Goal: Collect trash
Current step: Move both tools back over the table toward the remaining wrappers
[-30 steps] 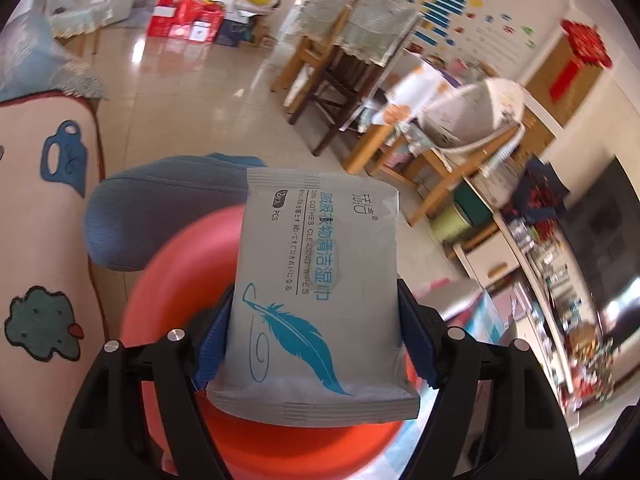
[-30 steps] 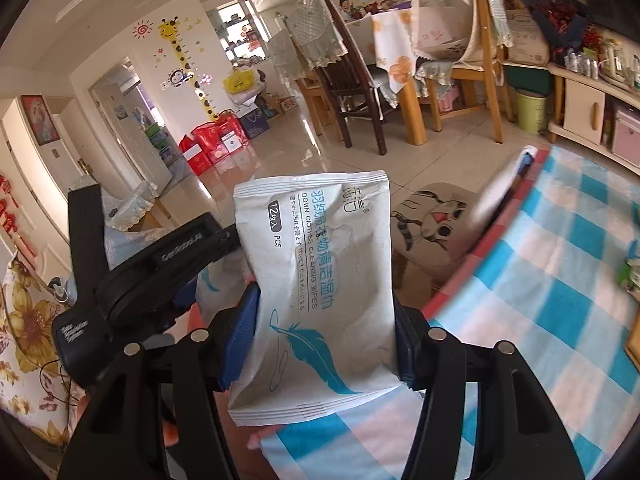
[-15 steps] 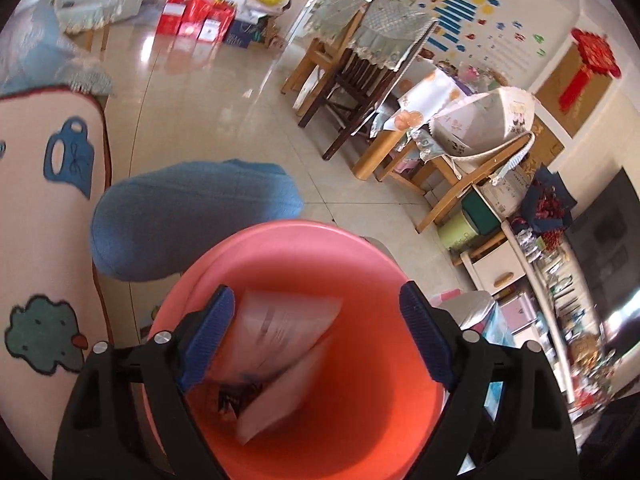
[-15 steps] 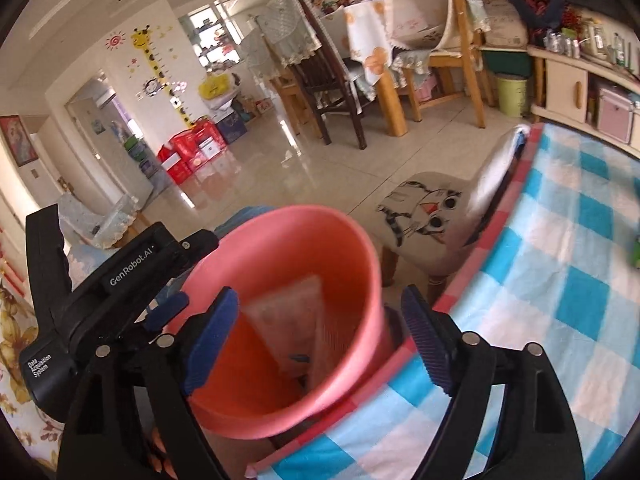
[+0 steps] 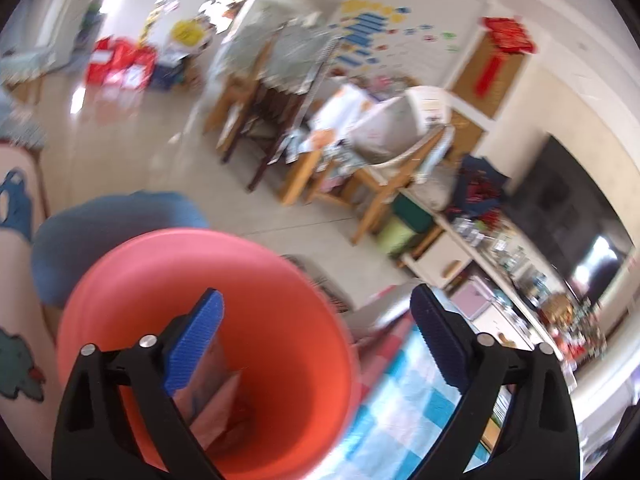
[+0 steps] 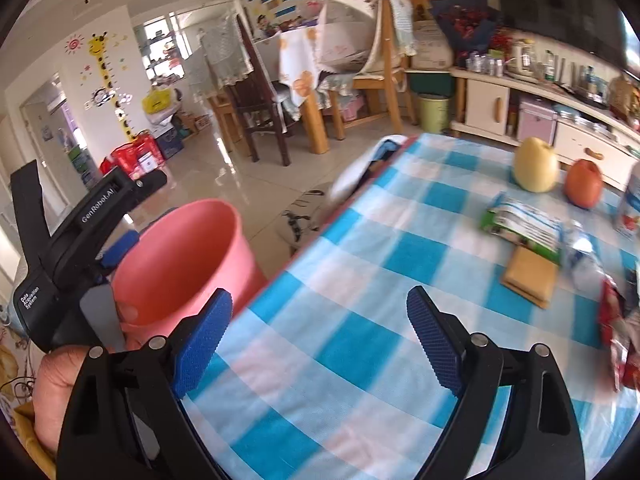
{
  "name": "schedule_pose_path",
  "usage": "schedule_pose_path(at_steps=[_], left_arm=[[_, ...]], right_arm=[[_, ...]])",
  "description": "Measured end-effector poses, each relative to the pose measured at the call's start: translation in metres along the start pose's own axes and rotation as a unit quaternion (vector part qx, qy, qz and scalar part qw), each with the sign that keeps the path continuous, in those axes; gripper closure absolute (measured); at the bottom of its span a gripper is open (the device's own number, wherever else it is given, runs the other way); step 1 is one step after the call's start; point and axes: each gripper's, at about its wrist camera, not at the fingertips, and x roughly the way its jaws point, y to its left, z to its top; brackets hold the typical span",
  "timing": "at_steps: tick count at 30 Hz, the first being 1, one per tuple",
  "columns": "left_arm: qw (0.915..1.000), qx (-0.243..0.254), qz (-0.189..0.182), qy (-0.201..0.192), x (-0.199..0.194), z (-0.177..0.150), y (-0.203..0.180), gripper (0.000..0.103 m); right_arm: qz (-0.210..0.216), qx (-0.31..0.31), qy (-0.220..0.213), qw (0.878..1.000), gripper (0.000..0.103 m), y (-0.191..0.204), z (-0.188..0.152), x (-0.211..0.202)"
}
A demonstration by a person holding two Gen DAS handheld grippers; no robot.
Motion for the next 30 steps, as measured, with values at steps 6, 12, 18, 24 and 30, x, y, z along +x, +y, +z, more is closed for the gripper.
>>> schedule_pose_path(at_steps=[6,12,18,24,30], left_arm=[[0.9966,0.066,-0.050,-0.001,-0.010,-0.016,-0.042,0.006],[0.9911,0.096,-0.082,0.042,-0.016,-0.029,-0.065,0.006],[0.9820,0.166,-0.080,0.043,-0.031,-0.052,-0.096,0.005],[0.9728,0.207,-0.087,0.057,-0.040,-0.074,-0.117,0.005],[0.9626,0.250,-0.080,0.068,-0.046,-0.099,-0.138,0.005]], right_arm=[[-0.026,0.020,-0.018,0.999,0.015,-0.038,-0.017,-0.037],[-0.040,0.027,-0.022,0.999,0.015,-0.062,-0.039,-0.062],[-0.047,0.041,-0.031,0.998,0.013,-0.082,-0.058,-0.082],[-0.054,0.054,-0.039,0.996,0.012,-0.105,-0.075,-0.102],[-0.063,0.078,-0.052,0.994,0.011,-0.132,-0.081,-0.119]])
